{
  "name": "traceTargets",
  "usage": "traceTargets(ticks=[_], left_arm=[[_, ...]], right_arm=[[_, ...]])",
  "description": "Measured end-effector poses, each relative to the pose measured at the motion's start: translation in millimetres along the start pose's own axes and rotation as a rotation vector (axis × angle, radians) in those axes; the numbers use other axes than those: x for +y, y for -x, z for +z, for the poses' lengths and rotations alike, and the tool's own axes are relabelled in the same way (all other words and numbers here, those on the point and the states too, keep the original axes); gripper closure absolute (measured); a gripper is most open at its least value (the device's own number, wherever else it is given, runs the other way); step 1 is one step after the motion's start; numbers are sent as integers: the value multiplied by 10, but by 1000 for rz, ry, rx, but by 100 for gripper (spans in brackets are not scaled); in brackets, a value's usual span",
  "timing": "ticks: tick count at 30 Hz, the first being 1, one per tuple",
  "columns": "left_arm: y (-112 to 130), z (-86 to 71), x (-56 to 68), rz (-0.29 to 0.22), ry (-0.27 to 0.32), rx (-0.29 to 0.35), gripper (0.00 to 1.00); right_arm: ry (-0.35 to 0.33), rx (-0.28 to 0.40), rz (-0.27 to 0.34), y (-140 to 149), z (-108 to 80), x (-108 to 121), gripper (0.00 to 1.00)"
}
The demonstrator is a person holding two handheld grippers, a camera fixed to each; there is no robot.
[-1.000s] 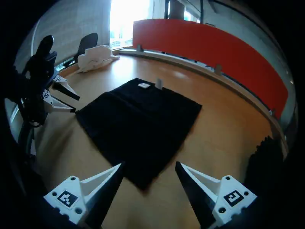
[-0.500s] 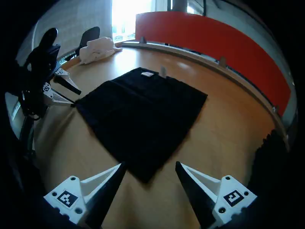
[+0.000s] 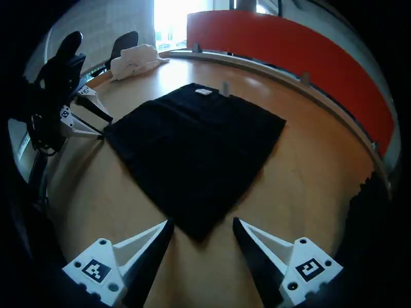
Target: Fold towel
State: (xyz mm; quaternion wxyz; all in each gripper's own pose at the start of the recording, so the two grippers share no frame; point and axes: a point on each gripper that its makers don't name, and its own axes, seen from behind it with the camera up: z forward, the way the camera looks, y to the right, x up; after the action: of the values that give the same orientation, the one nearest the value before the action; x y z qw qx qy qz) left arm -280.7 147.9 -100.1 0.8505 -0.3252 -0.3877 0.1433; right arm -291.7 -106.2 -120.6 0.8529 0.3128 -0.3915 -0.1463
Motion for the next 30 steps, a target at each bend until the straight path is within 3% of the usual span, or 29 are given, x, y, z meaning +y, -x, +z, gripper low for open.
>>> traceTargets(ticks=[12,22,30], left_arm=[[-10,12,15,9,5,-9,32],[-25,20,27,8,7,-13,33],[-24,9,46,-13,-10,-21,39]], right_arm=[[-22,2,-7,4,-1,-58,31],[-25,4,-9,10,-6,-65,33],[-32,5,-13,10,-3,-87,47]])
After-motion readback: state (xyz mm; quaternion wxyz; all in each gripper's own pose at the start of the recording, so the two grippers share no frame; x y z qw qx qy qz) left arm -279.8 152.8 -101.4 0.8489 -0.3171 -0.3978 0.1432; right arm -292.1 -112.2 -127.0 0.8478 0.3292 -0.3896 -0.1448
